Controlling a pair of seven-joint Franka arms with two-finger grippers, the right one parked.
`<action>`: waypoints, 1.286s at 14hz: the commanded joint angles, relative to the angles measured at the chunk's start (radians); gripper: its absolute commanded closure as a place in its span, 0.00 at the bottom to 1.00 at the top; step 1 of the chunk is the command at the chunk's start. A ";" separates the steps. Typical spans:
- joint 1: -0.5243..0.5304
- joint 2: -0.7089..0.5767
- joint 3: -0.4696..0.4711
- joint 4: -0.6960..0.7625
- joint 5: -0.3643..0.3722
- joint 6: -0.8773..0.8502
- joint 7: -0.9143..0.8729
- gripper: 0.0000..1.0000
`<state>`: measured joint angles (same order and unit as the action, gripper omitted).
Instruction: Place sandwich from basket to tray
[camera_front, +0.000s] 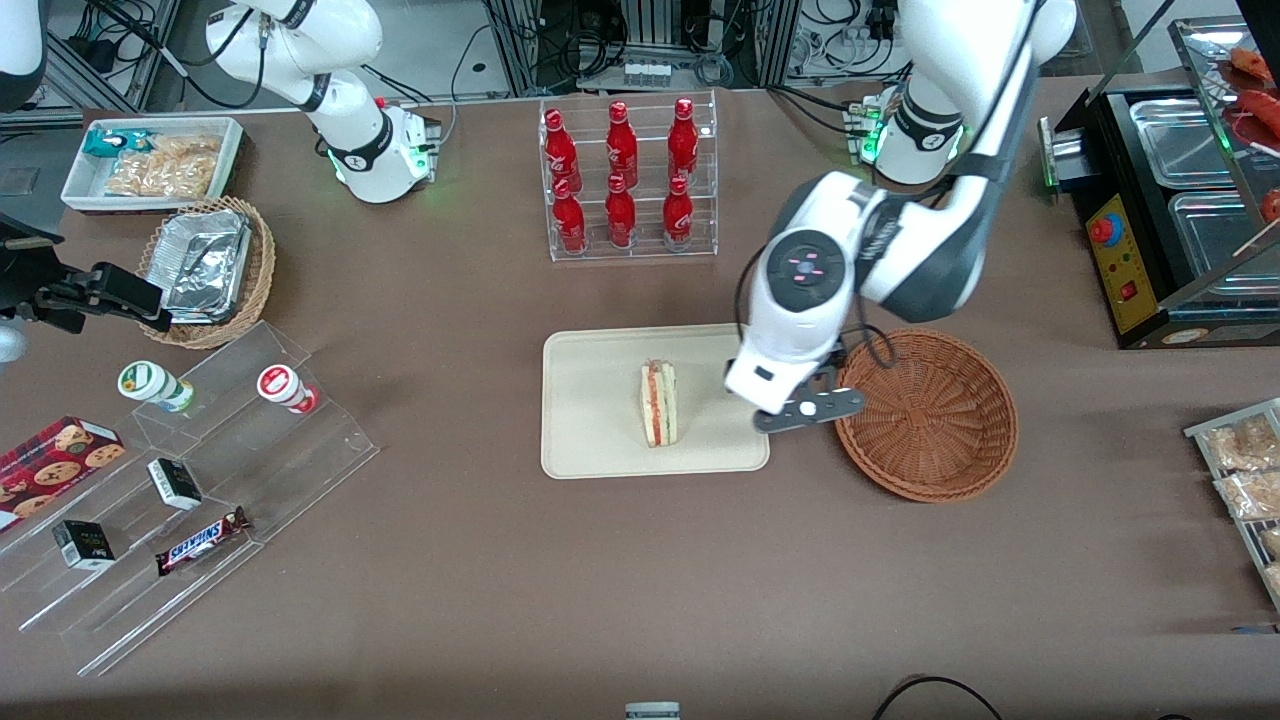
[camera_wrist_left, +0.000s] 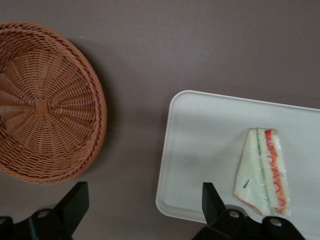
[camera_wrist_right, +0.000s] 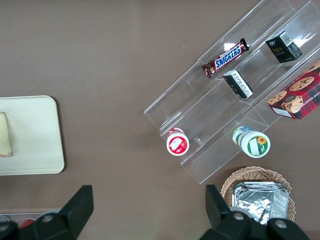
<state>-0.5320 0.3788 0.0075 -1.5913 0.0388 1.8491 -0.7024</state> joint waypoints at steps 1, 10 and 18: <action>0.084 -0.158 -0.008 -0.174 -0.043 0.006 0.124 0.00; 0.381 -0.371 -0.039 -0.204 -0.048 -0.313 0.533 0.00; 0.610 -0.457 -0.146 -0.056 -0.036 -0.461 0.646 0.00</action>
<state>0.0616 -0.0815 -0.1257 -1.6836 0.0002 1.4055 -0.0689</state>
